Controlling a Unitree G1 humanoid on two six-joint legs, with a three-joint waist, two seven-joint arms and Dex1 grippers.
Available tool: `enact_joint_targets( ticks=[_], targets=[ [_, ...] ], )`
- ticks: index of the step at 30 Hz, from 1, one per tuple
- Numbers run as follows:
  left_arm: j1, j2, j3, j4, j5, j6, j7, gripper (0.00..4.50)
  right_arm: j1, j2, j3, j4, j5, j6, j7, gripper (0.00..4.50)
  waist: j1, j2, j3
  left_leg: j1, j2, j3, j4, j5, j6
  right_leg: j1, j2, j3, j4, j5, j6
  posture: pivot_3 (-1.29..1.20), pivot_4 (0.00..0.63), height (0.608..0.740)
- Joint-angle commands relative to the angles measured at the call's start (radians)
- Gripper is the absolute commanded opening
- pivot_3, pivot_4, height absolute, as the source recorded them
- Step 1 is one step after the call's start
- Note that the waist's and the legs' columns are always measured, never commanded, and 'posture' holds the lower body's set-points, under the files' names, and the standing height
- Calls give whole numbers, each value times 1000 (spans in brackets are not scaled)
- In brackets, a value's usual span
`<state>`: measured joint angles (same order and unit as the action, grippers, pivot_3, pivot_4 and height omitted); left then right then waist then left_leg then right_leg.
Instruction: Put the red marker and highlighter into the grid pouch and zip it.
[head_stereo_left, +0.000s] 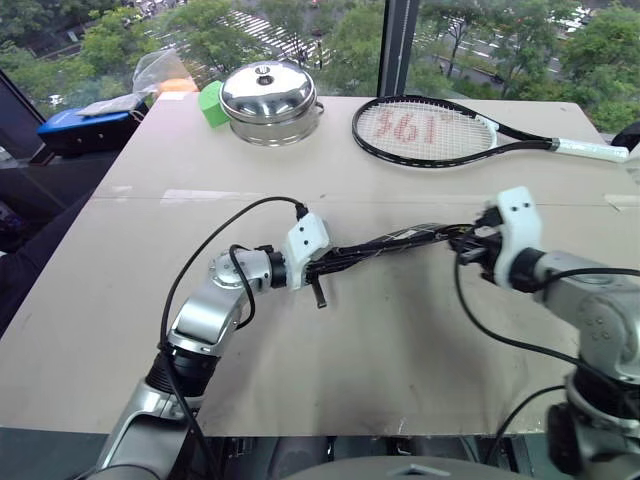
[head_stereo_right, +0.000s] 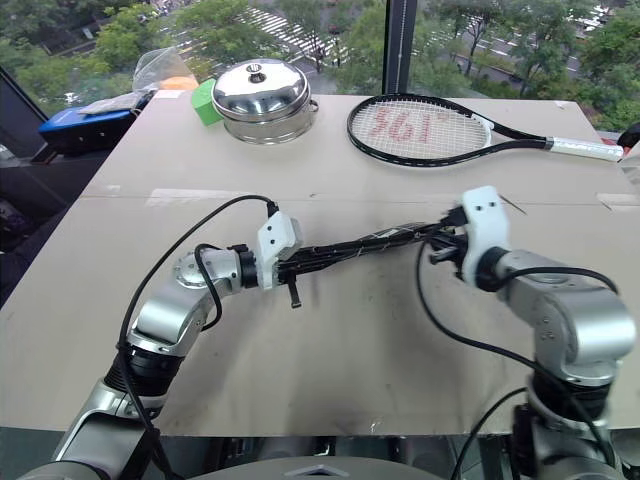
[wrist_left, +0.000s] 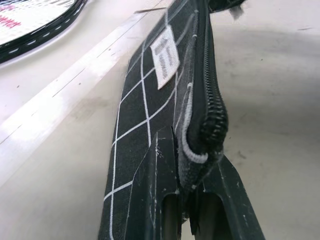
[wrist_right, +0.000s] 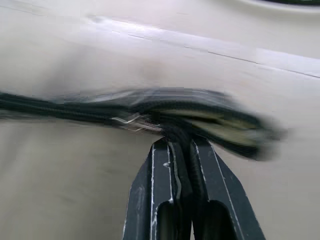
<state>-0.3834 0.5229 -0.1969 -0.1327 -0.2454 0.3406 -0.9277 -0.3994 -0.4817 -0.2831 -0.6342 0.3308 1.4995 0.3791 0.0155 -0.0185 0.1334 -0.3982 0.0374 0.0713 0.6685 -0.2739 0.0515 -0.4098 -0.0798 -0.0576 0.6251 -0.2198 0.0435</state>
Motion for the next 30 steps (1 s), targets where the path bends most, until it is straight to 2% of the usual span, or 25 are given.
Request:
enact_joint_targets(
  ticks=[1,8,12,13,14,15,16,18,22,23,24,25,30],
  targets=[
    [-15,5,15,18,27,-52,12,0,31,-78,-83,46,-52,-92,-32,31,-2,0,0,0,0,1,0,0,0,0,0,1,0,0,0,0,150,740],
    [-42,-7,-2,77,53,-120,9,0,101,-90,-77,1,-34,-118,-36,31,-4,0,0,1,2,0,0,0,0,0,2,1,0,0,0,0,150,740],
    [-51,-15,-4,100,68,-151,16,0,152,-99,-75,-58,8,-158,16,31,-1,0,0,0,1,0,0,0,0,0,1,1,0,0,0,0,150,740],
    [-47,-24,13,94,27,-141,-2,0,180,-114,-75,-75,19,-196,43,31,0,0,0,0,1,0,0,0,0,0,1,1,0,0,0,0,150,740],
    [-44,-34,32,89,-5,-133,-9,0,201,-124,-80,-82,24,-216,53,655,-1,0,0,0,1,0,0,0,0,0,0,1,-1,0,0,0,150,740],
    [-36,-37,57,78,-59,-99,-29,514,259,-150,-85,-105,38,-272,103,1012,-1,0,0,0,2,0,0,0,0,0,0,1,-1,0,0,0,150,740],
    [-27,-37,76,69,-94,-77,-42,666,310,-166,-95,-123,49,-321,142,1354,0,0,0,-1,2,0,0,0,0,0,0,1,-1,0,1,0,150,740],
    [-9,-25,99,54,-135,-34,-60,1296,396,-176,-126,-139,73,-407,203,2133,-1,-1,0,0,2,-1,0,0,0,0,0,0,-1,0,1,0,150,740],
    [135,81,215,-63,-299,134,-122,3233,687,-137,-327,-179,140,-679,411,4105,-6,-1,0,1,4,-1,-1,0,0,1,1,1,-1,-2,4,0,150,740],
    [174,111,237,-83,-314,140,-141,3615,742,-129,-368,-174,145,-747,451,4429,-8,0,0,2,4,-1,-2,0,0,1,1,1,0,-2,4,0,150,740],
    [199,131,251,-96,-325,144,-152,4160,780,-125,-394,-167,150,-800,477,4500,-8,0,0,2,4,-1,-2,0,0,0,1,1,0,-2,4,0,150,740],
    [236,157,271,-111,-337,146,-167,4480,826,-120,-425,-159,156,-854,511,4500,-7,0,0,3,4,-1,-2,0,0,1,1,1,0,-2,4,0,150,740],
    [450,262,403,-170,-362,132,-227,4480,1008,-68,-571,-106,149,-1135,649,4500,-1,0,0,5,4,0,0,-1,0,1,-2,1,0,-7,3,0,150,740]
  ],
)
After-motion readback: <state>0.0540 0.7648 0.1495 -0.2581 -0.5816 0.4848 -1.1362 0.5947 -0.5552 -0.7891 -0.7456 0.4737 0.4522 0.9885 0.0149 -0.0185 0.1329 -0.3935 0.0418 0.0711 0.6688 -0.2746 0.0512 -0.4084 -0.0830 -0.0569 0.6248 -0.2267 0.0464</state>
